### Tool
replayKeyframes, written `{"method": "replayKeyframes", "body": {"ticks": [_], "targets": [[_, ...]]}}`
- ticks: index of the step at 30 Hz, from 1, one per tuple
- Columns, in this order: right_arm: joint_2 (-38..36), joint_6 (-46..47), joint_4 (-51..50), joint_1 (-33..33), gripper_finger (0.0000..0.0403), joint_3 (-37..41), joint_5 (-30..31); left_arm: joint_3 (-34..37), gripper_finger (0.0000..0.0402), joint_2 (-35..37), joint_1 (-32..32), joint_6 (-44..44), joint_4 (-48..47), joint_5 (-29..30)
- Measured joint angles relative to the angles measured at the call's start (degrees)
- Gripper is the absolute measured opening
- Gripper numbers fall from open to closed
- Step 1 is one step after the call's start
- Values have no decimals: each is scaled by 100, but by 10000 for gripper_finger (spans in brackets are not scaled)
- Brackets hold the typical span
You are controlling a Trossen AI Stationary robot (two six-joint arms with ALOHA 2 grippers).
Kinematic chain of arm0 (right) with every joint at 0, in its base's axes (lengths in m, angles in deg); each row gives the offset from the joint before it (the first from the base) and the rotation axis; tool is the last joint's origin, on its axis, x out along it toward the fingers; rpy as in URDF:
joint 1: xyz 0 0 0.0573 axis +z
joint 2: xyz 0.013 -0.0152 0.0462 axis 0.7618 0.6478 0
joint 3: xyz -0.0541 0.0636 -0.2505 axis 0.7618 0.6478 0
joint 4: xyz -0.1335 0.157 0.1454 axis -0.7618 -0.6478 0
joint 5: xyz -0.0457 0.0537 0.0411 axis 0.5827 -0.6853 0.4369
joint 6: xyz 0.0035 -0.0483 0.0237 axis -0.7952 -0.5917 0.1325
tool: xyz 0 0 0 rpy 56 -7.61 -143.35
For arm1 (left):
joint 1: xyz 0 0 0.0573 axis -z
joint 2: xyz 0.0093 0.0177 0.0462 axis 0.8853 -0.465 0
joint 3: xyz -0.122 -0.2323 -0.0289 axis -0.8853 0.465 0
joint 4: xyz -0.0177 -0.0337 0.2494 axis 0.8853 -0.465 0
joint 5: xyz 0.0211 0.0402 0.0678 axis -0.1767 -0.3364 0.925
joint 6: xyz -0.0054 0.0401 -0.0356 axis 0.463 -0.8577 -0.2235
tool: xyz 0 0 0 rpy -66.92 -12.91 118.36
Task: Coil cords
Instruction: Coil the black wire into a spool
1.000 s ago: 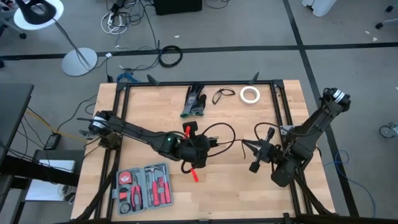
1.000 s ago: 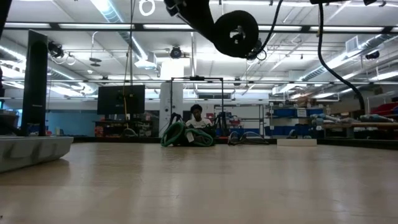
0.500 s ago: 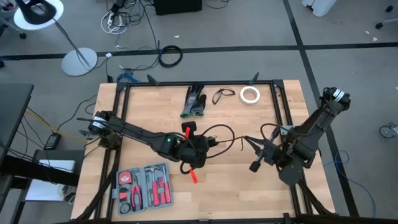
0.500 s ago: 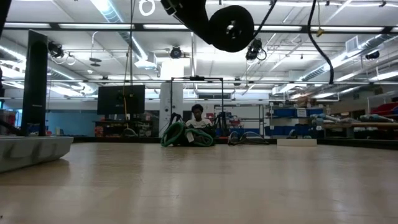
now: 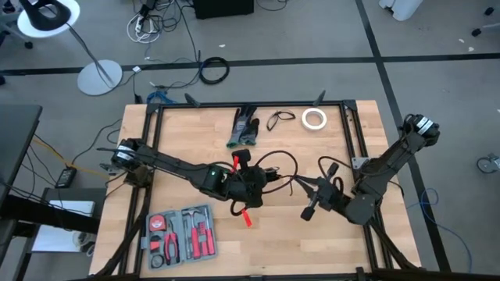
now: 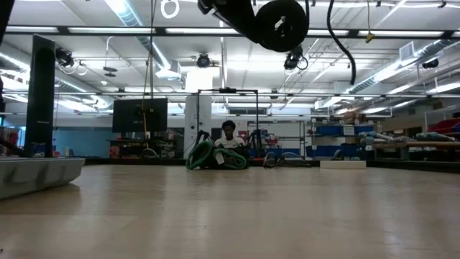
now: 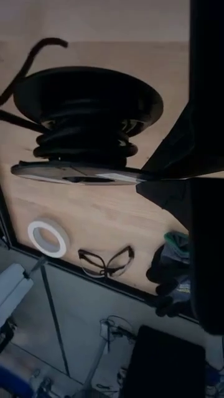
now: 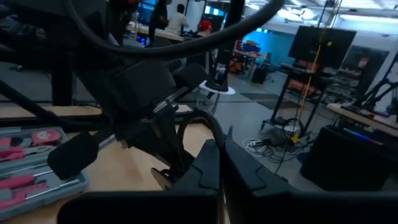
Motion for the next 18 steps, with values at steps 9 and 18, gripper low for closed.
{"method": "replayKeyframes", "body": {"ticks": [9, 18], "targets": [[284, -1118, 1363, -242, 0, 0, -185, 0, 0, 0, -22, 66, 114, 19], [285, -1054, 1414, -533, 0, 0, -898, 0, 0, 0, -102, 151, 264, 25]]}}
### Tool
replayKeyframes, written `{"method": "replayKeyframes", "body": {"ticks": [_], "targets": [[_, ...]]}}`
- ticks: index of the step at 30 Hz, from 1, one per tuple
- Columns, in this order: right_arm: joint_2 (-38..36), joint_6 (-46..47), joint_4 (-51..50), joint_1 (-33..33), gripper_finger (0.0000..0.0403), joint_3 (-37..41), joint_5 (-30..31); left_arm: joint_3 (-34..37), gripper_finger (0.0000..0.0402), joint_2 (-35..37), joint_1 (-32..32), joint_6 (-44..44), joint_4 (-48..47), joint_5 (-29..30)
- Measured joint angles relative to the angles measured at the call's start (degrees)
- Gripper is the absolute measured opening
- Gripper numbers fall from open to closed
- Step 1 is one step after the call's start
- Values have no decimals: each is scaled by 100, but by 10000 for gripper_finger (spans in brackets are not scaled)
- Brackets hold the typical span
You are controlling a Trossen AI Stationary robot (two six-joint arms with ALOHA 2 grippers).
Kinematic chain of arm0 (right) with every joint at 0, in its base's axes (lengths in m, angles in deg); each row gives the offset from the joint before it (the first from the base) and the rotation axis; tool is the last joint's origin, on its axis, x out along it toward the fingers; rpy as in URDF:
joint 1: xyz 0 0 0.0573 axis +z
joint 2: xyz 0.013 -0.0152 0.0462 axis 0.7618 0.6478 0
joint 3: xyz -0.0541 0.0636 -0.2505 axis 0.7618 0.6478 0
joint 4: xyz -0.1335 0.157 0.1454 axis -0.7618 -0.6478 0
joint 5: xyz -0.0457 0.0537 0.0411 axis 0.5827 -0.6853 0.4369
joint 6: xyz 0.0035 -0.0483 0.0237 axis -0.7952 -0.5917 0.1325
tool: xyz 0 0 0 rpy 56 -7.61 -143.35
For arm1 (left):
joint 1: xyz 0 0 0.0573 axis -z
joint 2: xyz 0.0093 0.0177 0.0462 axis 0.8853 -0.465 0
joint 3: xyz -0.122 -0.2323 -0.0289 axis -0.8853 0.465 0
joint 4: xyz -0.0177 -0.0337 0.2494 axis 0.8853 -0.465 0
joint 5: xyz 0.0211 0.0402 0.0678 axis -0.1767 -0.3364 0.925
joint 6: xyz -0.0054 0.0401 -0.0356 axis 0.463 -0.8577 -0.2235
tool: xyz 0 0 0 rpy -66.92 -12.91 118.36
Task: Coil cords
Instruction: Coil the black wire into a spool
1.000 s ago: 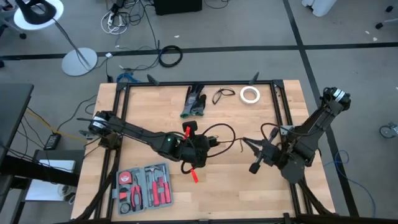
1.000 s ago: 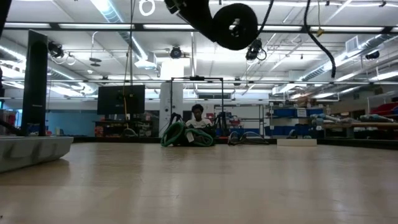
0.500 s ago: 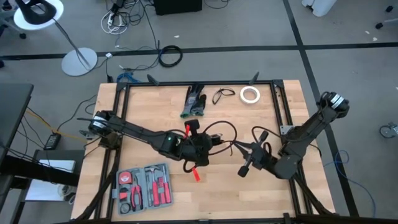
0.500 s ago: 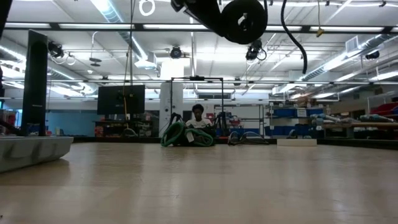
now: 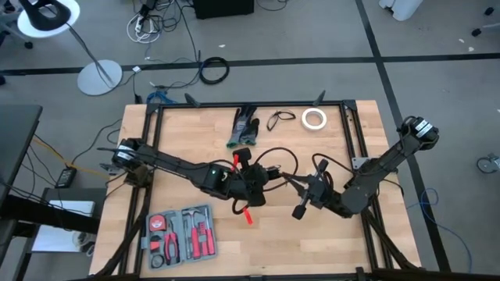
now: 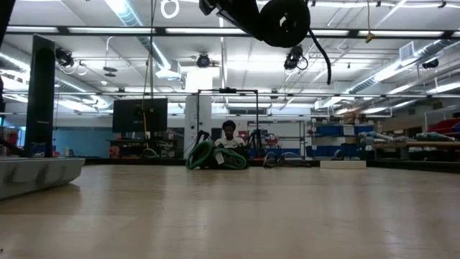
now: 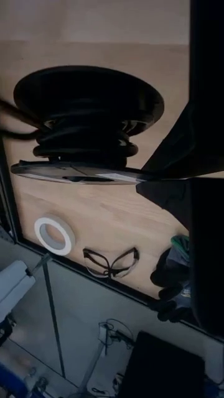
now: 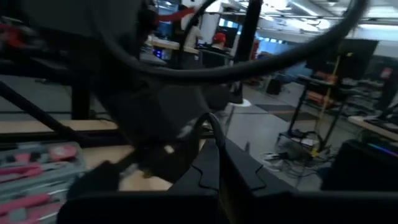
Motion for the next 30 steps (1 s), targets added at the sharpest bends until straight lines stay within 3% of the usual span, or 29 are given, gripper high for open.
{"method": "replayKeyframes", "body": {"ticks": [8, 16, 24, 30], "targets": [[0, 260, -67, 29, 0, 0, -234, 0, 0, 0, -150, -14, 125, 0], [0, -451, 168, 458, 0, 0, 704, 0, 0, 0, -300, -117, 122, 50], [0, -181, 275, 296, 0, 0, -67, 0, 0, 0, -368, -400, 969, -27], [0, 331, -190, 102, 0, -2, -480, 0, 0, -2, -353, -576, 1511, -28]]}}
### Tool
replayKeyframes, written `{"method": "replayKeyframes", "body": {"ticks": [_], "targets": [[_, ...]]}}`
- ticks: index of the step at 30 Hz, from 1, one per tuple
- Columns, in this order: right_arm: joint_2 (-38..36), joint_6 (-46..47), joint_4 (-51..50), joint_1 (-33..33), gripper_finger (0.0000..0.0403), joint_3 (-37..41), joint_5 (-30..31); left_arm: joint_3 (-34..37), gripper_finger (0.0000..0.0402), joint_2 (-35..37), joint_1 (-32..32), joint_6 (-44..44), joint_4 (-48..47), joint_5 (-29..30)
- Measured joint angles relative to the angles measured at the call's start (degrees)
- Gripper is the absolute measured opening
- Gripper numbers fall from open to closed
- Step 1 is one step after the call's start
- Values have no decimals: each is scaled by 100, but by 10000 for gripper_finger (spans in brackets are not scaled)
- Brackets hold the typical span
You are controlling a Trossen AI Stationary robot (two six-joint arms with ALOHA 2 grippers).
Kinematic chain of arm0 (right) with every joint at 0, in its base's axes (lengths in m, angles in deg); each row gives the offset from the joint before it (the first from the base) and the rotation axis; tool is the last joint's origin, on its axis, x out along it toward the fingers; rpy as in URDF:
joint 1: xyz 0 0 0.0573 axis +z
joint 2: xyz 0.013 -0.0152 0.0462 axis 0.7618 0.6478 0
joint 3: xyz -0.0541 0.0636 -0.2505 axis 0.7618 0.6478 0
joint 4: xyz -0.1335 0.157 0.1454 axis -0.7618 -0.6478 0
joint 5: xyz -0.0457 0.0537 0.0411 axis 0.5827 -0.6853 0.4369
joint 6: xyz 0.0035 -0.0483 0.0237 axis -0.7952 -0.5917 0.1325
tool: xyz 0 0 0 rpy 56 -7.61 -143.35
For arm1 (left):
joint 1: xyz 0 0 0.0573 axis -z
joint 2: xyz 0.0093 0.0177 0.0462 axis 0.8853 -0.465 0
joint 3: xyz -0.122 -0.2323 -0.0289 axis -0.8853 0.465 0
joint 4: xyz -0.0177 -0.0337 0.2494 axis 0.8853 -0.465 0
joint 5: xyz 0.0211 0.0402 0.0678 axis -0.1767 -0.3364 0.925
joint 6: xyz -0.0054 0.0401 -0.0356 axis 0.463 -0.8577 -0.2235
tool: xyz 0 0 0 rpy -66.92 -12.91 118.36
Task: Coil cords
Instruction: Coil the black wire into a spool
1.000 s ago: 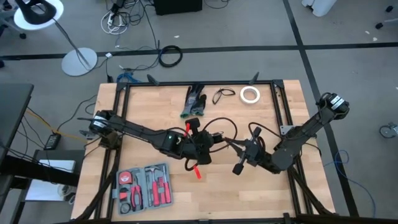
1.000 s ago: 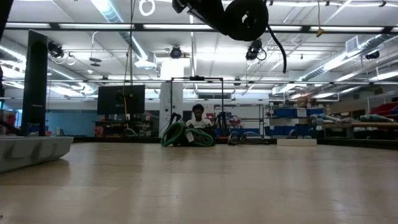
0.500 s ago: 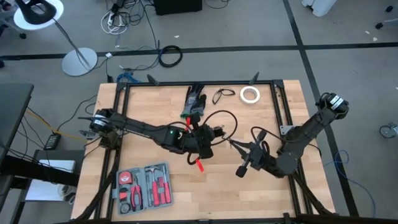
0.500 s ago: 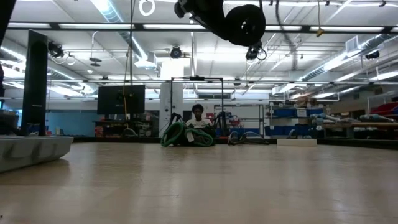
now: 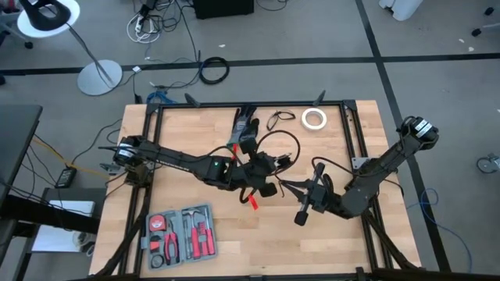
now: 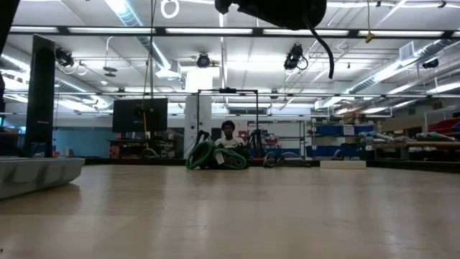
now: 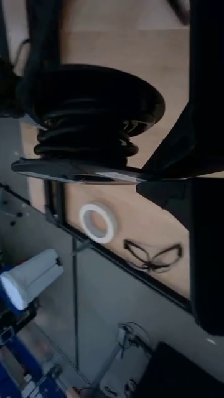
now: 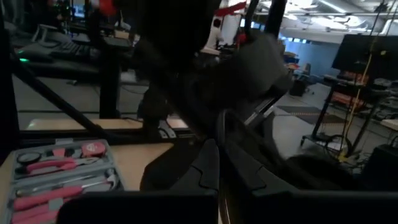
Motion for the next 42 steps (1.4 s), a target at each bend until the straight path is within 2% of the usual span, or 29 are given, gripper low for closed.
{"method": "replayKeyframes", "body": {"ticks": [8, 14, 23, 28, 37, 42], "targets": [[0, 290, -432, 32, 0, -2, -19, 0, 0, -2, 27, -183, 691, -247], [0, 906, -1286, 36, 0, -4, 123, 0, 0, -2, 27, -275, 1277, -599], [0, 797, -1679, 307, 0, -2, 1139, -2, 0, -2, 84, -301, 1706, -800], [0, 1133, -2210, 351, 0, -2, 1286, -2, 0, -2, 160, -304, 2055, -1047], [-12, 1619, -3162, 649, 0, -2, 2006, -4, 0, 152, 354, -284, 2022, -1144], [-108, 1491, -3309, 829, 1, -2, 2313, -4, 0, 302, 433, -249, 1410, -984]]}}
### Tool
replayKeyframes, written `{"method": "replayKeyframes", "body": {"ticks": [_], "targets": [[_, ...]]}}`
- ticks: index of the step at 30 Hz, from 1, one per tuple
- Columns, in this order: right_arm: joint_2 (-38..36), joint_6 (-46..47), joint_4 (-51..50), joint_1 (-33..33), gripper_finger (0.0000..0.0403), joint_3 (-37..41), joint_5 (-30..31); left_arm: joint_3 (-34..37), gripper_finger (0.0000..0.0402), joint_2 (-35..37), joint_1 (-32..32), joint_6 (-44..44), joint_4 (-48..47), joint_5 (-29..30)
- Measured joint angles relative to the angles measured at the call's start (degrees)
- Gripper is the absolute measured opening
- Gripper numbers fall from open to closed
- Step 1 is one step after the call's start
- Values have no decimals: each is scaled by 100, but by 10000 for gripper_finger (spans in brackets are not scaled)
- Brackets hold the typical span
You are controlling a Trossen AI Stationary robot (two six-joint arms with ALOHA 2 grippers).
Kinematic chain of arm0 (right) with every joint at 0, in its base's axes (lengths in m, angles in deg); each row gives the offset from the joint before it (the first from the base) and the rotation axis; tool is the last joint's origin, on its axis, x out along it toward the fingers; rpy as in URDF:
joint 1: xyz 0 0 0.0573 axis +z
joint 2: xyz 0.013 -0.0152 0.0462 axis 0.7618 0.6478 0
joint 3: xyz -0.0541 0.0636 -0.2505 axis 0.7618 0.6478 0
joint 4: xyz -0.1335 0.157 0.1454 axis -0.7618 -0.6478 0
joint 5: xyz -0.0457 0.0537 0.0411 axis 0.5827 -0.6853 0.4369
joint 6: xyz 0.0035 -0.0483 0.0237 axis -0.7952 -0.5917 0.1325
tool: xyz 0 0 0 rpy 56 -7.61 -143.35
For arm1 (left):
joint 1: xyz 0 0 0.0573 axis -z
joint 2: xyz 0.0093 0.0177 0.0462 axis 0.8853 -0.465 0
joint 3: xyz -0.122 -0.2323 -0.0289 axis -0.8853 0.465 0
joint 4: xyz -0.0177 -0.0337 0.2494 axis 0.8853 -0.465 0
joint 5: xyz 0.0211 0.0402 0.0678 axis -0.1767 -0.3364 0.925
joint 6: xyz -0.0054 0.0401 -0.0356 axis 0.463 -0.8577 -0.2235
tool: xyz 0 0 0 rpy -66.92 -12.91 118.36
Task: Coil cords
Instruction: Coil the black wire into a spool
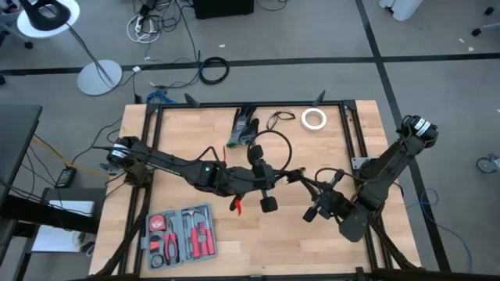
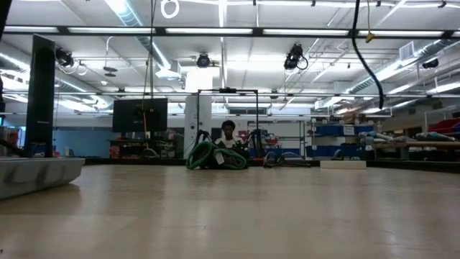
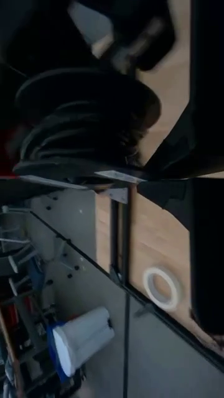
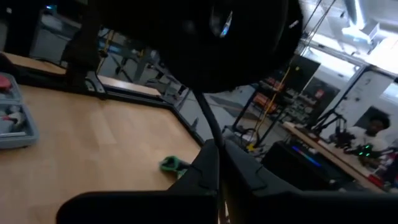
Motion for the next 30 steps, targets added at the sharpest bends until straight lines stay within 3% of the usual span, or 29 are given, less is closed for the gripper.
{"method": "replayKeyframes", "body": {"ticks": [16, 21, 30], "targets": [[-143, -1564, 868, -25, 4, 4, 27, -24, 0, 43, 88, 680, -1837, 317], [-143, -1809, 924, -149, 6, 7, 44, -15, 0, 43, 91, 690, -1939, 367], [-117, -1754, 923, -235, 73, 7, -341, 4, 0, 43, 108, 571, -1987, 363]]}}
